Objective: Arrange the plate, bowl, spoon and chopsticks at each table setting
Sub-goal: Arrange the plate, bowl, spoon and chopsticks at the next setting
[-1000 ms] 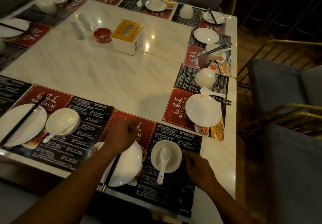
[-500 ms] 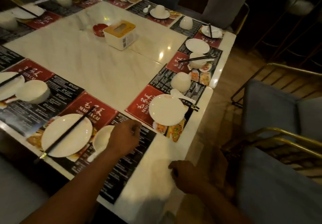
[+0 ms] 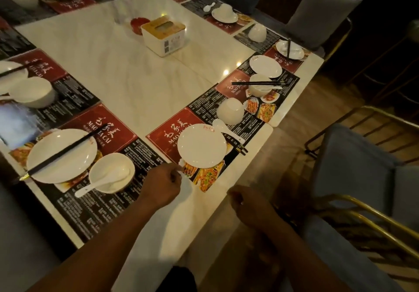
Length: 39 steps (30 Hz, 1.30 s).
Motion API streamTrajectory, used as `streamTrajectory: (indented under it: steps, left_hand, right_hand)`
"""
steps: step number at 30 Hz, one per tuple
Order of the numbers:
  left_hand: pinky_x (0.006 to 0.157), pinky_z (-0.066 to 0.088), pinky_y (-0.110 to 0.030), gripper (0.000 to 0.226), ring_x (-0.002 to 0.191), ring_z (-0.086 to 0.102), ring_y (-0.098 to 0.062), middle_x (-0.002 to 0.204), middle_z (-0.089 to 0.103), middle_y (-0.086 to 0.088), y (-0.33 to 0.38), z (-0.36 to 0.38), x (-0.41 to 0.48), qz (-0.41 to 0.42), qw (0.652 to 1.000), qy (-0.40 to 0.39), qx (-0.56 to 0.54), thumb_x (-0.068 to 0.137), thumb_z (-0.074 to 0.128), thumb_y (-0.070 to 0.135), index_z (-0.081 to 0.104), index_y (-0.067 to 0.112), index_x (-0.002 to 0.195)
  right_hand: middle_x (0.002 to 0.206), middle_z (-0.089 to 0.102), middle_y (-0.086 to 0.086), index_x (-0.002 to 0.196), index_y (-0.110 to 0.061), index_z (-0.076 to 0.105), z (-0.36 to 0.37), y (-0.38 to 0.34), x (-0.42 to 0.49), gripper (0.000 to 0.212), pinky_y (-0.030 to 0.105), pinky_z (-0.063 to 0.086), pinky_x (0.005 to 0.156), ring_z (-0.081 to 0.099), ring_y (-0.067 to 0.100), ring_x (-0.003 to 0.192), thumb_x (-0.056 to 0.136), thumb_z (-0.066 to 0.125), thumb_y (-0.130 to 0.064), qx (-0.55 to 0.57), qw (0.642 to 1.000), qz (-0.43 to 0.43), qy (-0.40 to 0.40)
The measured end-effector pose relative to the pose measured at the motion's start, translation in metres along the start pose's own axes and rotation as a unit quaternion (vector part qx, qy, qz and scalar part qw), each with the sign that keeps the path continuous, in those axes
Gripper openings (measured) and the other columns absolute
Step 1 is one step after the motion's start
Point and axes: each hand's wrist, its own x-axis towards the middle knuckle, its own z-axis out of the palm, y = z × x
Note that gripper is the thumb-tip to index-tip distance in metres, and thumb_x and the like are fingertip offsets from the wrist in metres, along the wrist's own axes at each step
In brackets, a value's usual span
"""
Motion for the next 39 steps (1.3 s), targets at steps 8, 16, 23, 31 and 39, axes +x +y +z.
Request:
streamTrajectory:
  steps: [8, 16, 23, 31, 39]
  left_hand:
    - [0.065, 0.049, -0.019, 0.021, 0.077, 0.060, 0.002, 0.087, 0.068, 0.014, 0.004, 0.017, 0.063, -0.097, 0.990, 0.093, -0.049, 0.085, 0.068, 0.012, 0.070, 0.031, 0.095]
    - [0.076, 0.050, -0.027, 0.020, 0.097, 0.061, -0.017, 0.106, 0.062, 0.000, 0.004, 0.026, 0.120, -0.168, 0.980, 0.106, 0.021, 0.086, 0.065, 0.013, 0.064, 0.027, 0.100]
    - [0.070, 0.042, -0.022, 0.023, 0.092, 0.052, -0.009, 0.111, 0.061, 0.001, 0.002, 0.042, 0.143, -0.236, 0.961, 0.129, 0.059, 0.093, 0.059, 0.022, 0.065, 0.026, 0.115]
    - [0.097, 0.045, -0.028, 0.030, 0.116, 0.059, -0.022, 0.125, 0.064, -0.002, 0.016, 0.058, 0.155, -0.273, 0.948, 0.139, 0.081, 0.092, 0.063, 0.018, 0.071, 0.030, 0.119]
    - [0.079, 0.046, -0.023, 0.026, 0.098, 0.066, -0.017, 0.111, 0.071, 0.004, 0.027, 0.064, 0.126, -0.375, 0.904, 0.191, 0.080, 0.091, 0.063, 0.017, 0.068, 0.032, 0.111]
  right_hand:
    - [0.095, 0.064, -0.018, 0.113, -0.030, 0.066, -0.076, -0.004, 0.097, 0.020, 0.016, 0.050, 0.072, 0.061, 0.001, 0.084, 0.093, 0.063, -0.028, -0.023, 0.997, -0.073, 0.018]
    - [0.080, 0.065, -0.011, 0.090, -0.027, 0.065, -0.108, 0.019, 0.170, 0.006, 0.017, 0.052, 0.066, 0.062, 0.002, 0.073, 0.093, 0.063, -0.022, -0.069, 0.995, -0.072, 0.022]
    - [0.074, 0.060, -0.014, 0.082, -0.026, 0.059, -0.115, 0.013, 0.222, 0.012, 0.008, 0.040, 0.058, 0.059, 0.000, 0.069, 0.091, 0.063, -0.019, -0.053, 0.996, -0.068, -0.034]
    - [0.086, 0.061, -0.011, 0.088, -0.029, 0.047, -0.071, 0.017, 0.228, 0.023, 0.021, 0.052, 0.060, 0.061, 0.006, 0.080, 0.088, 0.070, -0.029, 0.036, 0.981, -0.086, -0.170]
    - [0.085, 0.067, -0.004, 0.097, -0.025, 0.051, -0.078, 0.010, 0.246, 0.018, 0.033, 0.059, 0.069, 0.066, 0.009, 0.076, 0.090, 0.066, -0.019, 0.041, 0.971, -0.126, -0.197]
